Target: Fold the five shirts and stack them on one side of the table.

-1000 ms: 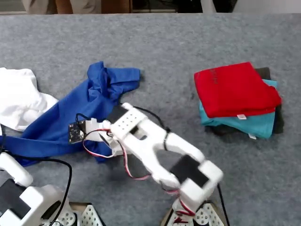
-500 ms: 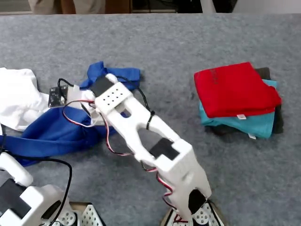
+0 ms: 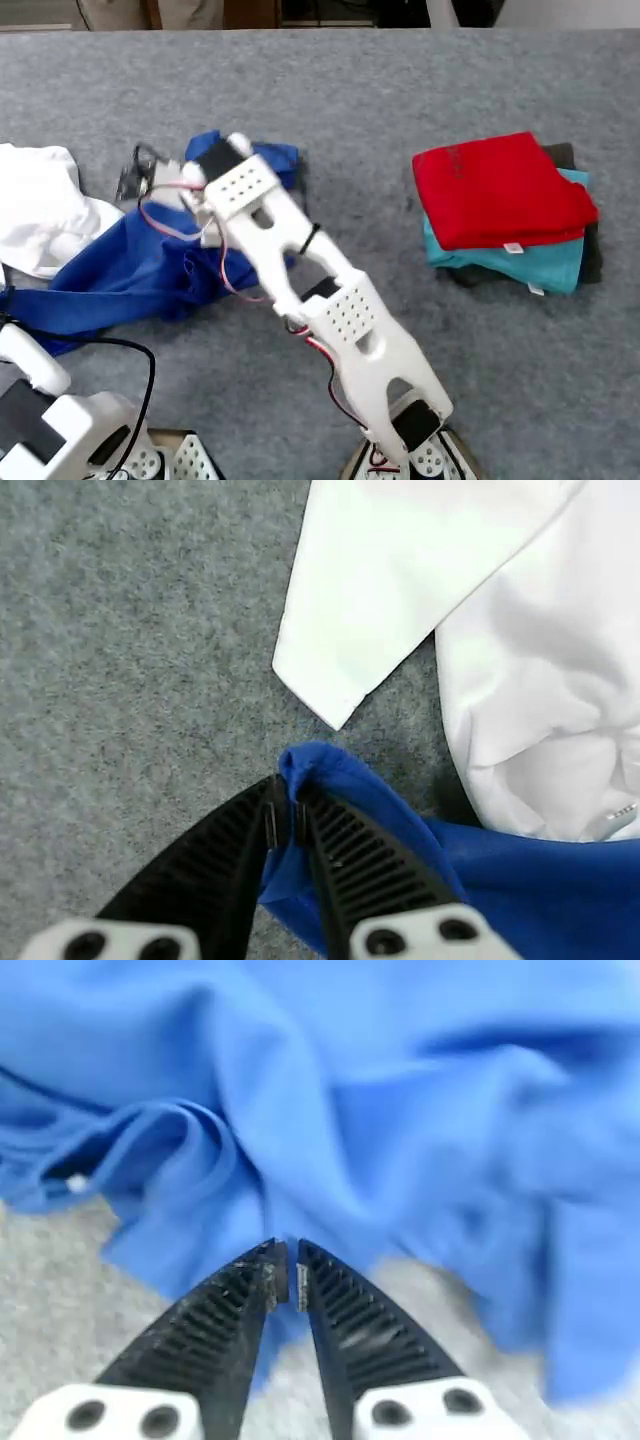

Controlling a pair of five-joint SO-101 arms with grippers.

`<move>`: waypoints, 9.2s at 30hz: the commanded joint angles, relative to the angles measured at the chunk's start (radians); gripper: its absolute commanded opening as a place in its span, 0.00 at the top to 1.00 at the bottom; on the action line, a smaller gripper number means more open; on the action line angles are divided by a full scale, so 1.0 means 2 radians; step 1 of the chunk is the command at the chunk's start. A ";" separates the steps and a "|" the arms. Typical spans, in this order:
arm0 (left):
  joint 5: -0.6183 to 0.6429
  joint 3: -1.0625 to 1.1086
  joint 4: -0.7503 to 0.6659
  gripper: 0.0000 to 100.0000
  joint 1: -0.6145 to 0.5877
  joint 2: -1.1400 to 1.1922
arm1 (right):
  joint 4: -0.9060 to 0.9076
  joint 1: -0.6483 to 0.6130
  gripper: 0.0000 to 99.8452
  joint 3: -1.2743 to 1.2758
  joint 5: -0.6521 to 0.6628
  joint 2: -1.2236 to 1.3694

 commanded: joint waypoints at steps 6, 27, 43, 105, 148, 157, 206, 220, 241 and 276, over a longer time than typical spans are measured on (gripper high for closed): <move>-0.003 -0.006 -0.008 0.98 -0.003 -0.007 | 0.032 0.013 0.96 -0.065 -0.014 -0.013; -0.004 -0.012 -0.008 0.98 -0.002 -0.008 | -0.305 -0.086 0.86 0.693 0.018 -0.420; -0.002 -0.012 -0.008 0.98 -0.006 -0.008 | -0.390 -0.089 0.83 0.728 -0.027 -0.404; -0.001 -0.008 -0.008 0.98 -0.002 -0.007 | -0.390 -0.049 0.86 0.635 -0.028 -0.314; -0.001 -0.007 -0.007 0.98 -0.002 -0.007 | -0.260 -0.034 0.83 0.519 0.092 -0.264; -0.001 -0.007 -0.007 0.98 -0.001 -0.007 | -0.171 -0.034 0.83 0.353 0.092 -0.148; -0.001 -0.007 -0.004 0.98 0.007 -0.008 | 0.025 -0.013 0.83 -0.059 0.113 0.068; -0.003 -0.007 -0.004 0.98 0.005 -0.008 | 0.019 -0.015 0.83 -0.135 0.113 0.070; -0.004 -0.007 -0.004 0.98 0.002 -0.008 | -0.010 -0.007 1.00 -0.166 0.080 0.092; -0.004 -0.007 -0.003 0.98 0.006 -0.008 | -0.034 0.003 1.00 -0.188 0.077 0.168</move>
